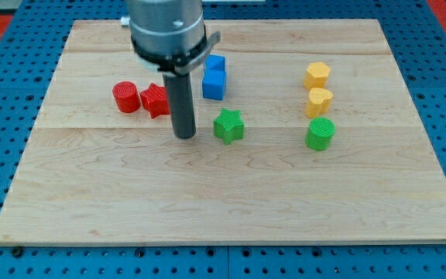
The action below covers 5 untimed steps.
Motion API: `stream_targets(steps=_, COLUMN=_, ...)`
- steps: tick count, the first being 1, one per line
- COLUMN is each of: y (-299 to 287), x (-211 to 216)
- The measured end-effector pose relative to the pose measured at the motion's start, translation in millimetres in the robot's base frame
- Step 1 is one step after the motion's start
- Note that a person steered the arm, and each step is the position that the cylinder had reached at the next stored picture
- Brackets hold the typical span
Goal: Make a vertical line with the yellow blocks and green blocks
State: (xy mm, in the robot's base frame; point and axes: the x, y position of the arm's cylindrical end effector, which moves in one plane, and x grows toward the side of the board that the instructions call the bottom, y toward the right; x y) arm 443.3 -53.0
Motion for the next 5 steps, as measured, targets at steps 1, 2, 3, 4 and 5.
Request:
stream_targets(steps=1, y=42.3, x=0.8)
stream_targets(steps=2, y=68.4, x=-2.3)
stream_targets(steps=3, y=91.7, x=-17.9)
stream_targets(steps=4, y=119.9, x=32.8)
stream_targets(steps=5, y=92.5, x=32.2)
